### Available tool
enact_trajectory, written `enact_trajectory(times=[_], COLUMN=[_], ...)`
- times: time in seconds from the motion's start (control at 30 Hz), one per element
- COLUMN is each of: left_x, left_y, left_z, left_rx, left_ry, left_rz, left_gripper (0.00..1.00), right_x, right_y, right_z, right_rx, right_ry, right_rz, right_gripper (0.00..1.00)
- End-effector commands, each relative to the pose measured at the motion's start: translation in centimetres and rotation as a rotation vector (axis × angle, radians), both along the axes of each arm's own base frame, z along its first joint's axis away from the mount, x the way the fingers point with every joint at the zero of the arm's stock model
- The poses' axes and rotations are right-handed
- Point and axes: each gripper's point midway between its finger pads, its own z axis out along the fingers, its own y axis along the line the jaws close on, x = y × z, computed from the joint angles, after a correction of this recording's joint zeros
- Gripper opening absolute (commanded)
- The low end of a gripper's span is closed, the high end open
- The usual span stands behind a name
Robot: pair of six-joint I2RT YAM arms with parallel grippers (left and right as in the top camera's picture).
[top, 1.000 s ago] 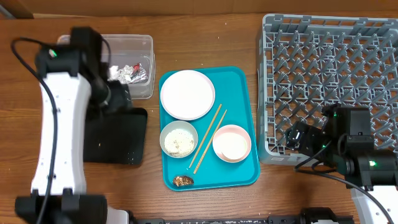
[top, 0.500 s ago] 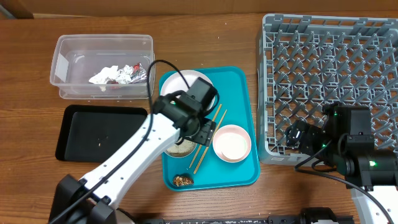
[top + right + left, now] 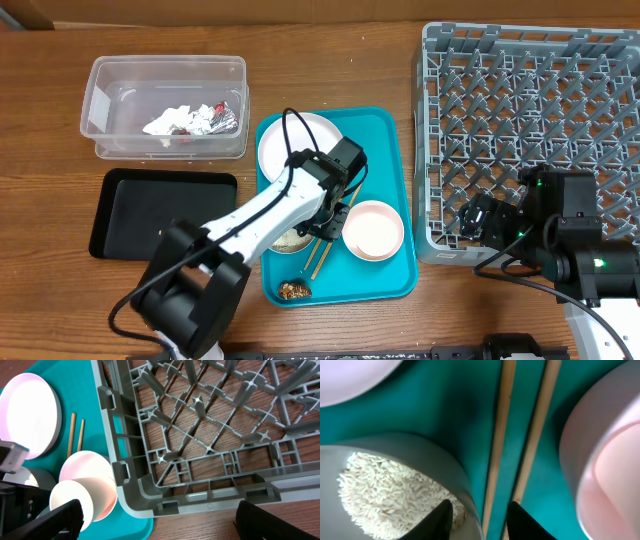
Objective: Sort waste into correct bins and load items into the dishwasher
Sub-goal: 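Grasp the rim of the white rice bowl with the left gripper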
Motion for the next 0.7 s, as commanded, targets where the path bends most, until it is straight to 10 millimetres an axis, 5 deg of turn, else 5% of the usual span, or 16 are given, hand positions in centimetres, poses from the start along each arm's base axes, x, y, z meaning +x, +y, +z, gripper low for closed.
enact_trajectory(times=[0.0, 0.13, 0.3, 0.67], left_x=[-0.3, -0.3, -0.2, 1.3], left_y=[0.2, 0.2, 0.1, -0.6], left_z=[-1.1, -1.1, -0.9, 5.4], left_rx=[0.025, 0.026, 0.023, -0.002], left_ry=[0.022, 0.022, 0.02, -0.019], left_rz=[-0.01, -0.011, -0.01, 0.014], left_gripper=[0.24, 0.04, 0.04, 0.04], right_x=[0.4, 0.4, 0.3, 0.2], right_y=[0.1, 0.1, 0.1, 0.1], right_z=[1.0, 1.0, 1.0, 0.9], right_rx=[0.002, 0.002, 0.002, 0.001], right_ry=[-0.031, -0.031, -0.028, -0.025], right_rz=[0.009, 0.009, 0.009, 0.009], right_gripper=[1.0, 1.0, 1.0, 1.0])
